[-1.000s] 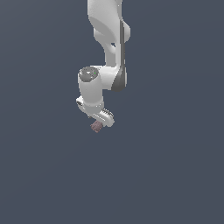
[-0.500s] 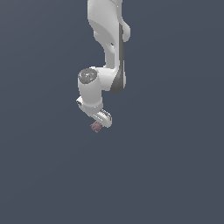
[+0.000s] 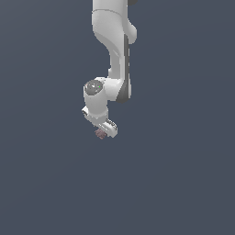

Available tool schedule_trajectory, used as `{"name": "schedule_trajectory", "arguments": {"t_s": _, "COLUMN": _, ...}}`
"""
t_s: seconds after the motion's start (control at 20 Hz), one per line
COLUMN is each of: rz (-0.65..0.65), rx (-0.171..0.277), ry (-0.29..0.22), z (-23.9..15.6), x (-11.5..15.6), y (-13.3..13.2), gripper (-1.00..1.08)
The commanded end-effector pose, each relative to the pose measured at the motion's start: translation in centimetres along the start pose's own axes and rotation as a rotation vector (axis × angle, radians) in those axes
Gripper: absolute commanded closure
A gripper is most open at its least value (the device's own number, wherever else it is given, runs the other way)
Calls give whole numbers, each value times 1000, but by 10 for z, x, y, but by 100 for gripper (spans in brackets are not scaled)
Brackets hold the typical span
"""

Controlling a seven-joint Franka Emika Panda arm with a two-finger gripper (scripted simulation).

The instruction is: Pick up the object and move it to a goal position.

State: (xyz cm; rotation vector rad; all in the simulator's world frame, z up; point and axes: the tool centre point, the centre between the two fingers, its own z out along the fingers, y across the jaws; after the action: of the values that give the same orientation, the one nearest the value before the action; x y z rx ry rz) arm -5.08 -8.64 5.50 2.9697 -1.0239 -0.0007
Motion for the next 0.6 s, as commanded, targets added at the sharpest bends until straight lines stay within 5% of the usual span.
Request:
{"name": "schedule_trajectory", "arguments": {"t_s": 0.0, "rz": 1, "rx": 0, "ry": 0, "z": 10, "x": 0, "y": 0, "gripper": -92}}
{"name": "schedule_trajectory", "arguments": {"t_s": 0.25, "rz": 2, "rx": 0, "ry": 0, "z": 17, "x": 1, "y": 0, "gripper": -92}}
{"name": "schedule_trajectory", "arguments": {"t_s": 0.3, "rz": 2, "rx": 0, "ry": 0, "z": 17, "x": 1, "y": 0, "gripper": 108}}
{"name": "schedule_trajectory", "arguments": {"t_s": 0.55, "rz": 2, "rx": 0, "ry": 0, "z": 17, "x": 1, "y": 0, "gripper": 108}}
